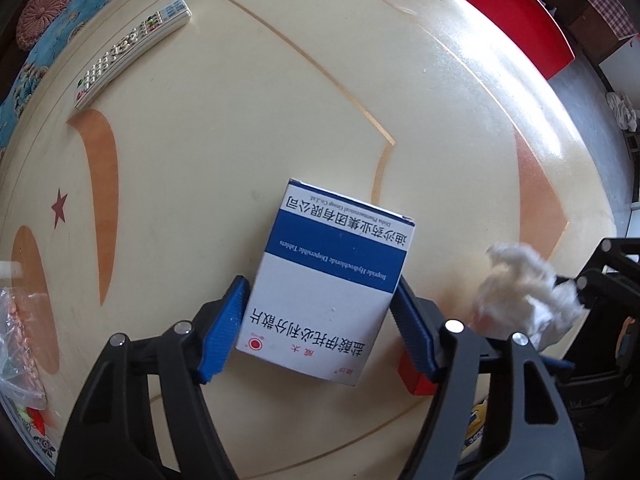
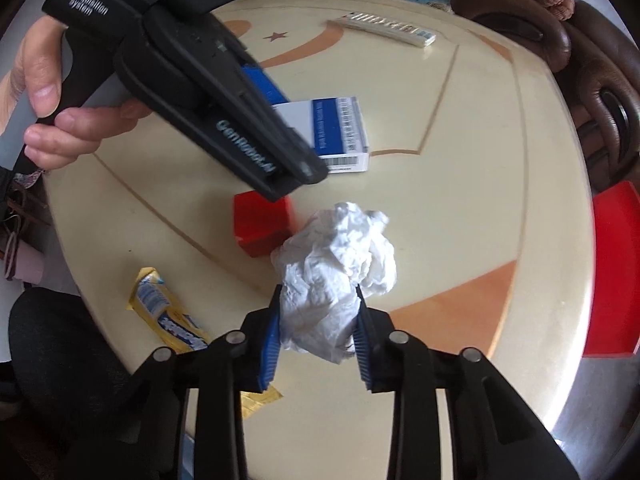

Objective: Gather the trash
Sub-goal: 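Close left gripper on the tablet box while right gripper pinches the crumpled tissue, then carry the tablet box and tissue down over the pink bin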

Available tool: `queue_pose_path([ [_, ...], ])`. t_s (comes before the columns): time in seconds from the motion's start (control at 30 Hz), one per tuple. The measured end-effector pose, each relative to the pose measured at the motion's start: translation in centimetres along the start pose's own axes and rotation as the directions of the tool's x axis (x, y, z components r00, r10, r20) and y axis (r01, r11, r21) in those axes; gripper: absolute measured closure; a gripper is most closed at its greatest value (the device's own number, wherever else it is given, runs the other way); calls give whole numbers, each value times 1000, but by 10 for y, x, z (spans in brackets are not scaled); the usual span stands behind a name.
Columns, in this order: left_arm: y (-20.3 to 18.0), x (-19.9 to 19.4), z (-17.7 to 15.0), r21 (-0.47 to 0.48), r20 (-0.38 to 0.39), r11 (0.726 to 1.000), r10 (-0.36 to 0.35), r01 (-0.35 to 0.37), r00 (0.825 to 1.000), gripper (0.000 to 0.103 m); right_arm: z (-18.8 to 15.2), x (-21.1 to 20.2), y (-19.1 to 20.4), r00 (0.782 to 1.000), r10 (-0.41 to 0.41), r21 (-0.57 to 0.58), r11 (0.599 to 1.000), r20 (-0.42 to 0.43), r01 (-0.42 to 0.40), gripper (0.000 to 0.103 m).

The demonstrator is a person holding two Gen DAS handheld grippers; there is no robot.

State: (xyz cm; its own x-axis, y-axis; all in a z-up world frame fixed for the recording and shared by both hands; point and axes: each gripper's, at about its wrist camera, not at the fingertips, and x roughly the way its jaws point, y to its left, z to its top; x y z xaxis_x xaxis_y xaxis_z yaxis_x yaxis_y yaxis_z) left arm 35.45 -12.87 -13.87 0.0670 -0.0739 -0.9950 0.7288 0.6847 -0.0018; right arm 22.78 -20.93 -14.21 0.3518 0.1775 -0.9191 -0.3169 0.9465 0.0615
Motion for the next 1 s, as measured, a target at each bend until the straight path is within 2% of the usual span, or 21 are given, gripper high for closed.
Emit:
queue_pose_path([
  [0.17, -17, -5, -12, -39, 18, 999, 12, -11, 1000, 33, -2, -12, -7, 999, -46, 10, 999, 29, 46, 74],
  [0.4, -7, -31, -26, -84, 68, 996, 24, -18, 997, 34, -6, -37, -11, 995, -78, 37, 996, 67, 76, 74],
  [0.67, -5, -71, -54, -76, 111, 995, 69, -61, 991, 34, -12, -70, -2, 990, -95, 46, 995, 108, 90, 74],
  [1.0, -52, -144, -104, -61, 212, 992, 124, -113, 969, 34, -26, -123, 27, 978, -113, 29, 994, 174, 110, 74],
])
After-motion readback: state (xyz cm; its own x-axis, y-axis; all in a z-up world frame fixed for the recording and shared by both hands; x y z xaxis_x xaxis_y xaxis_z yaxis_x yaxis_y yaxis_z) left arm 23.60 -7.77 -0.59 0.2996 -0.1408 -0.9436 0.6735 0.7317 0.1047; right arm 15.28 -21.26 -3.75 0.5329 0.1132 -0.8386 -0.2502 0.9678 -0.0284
